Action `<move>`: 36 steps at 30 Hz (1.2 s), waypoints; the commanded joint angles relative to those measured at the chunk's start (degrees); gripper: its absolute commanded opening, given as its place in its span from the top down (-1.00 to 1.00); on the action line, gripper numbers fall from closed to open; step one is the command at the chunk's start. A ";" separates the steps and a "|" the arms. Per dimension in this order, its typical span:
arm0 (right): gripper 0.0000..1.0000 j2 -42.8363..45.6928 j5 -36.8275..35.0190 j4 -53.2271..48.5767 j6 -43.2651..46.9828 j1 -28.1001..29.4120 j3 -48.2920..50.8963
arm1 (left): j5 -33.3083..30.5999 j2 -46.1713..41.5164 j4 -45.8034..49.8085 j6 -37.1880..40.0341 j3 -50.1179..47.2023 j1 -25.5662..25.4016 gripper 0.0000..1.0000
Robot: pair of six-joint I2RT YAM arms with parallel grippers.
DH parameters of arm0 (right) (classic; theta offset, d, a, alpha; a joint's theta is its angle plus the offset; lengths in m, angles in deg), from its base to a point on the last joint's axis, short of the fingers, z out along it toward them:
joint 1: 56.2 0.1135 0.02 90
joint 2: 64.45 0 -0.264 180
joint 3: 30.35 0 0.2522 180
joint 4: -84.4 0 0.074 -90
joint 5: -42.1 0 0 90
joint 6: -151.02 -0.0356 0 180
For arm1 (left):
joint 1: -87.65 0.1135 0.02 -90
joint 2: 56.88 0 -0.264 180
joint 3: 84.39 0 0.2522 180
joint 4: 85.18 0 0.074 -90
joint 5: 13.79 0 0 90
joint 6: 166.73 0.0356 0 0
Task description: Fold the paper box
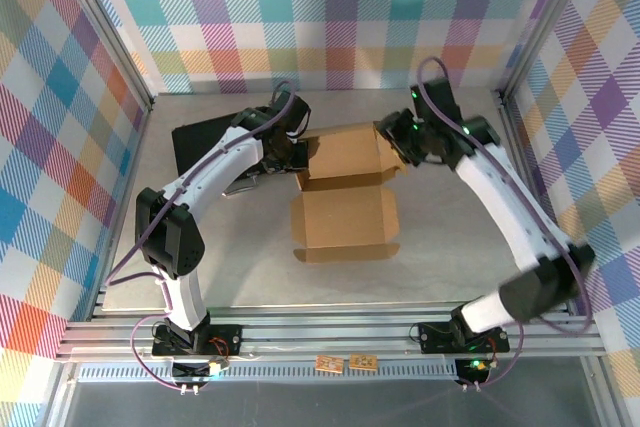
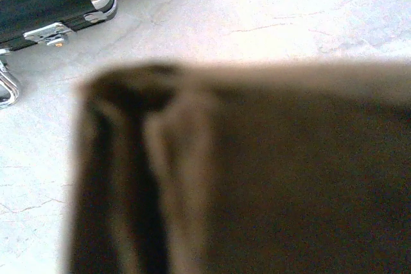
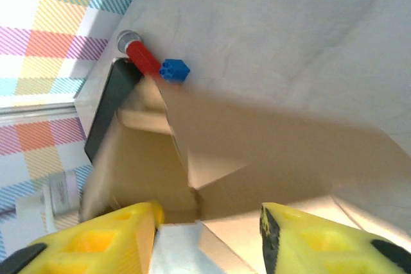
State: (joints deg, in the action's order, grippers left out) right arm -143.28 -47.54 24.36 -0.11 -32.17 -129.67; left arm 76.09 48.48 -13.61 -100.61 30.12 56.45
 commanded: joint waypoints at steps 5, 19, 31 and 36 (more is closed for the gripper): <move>0.25 7.94 0.60 10.64 4.94 0.38 18.84 | -1.45 0.61 4.87 -1.06 4.14 0.53 1.00; 0.25 -5.21 -3.69 17.04 16.55 1.19 13.19 | -2.16 1.33 8.53 0.14 7.00 0.26 1.00; 0.23 -8.20 -2.64 17.89 17.44 5.58 9.89 | -2.08 2.82 9.27 0.24 8.97 0.26 1.00; 0.23 -10.33 -2.82 17.45 15.95 7.75 9.37 | -1.00 3.93 9.09 -0.08 10.29 0.35 1.00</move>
State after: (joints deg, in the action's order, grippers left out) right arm -152.18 -50.47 41.14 16.68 -25.31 -118.80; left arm 74.01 51.69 -5.48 -101.14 38.23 56.64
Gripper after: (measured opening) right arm 0.384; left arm 0.063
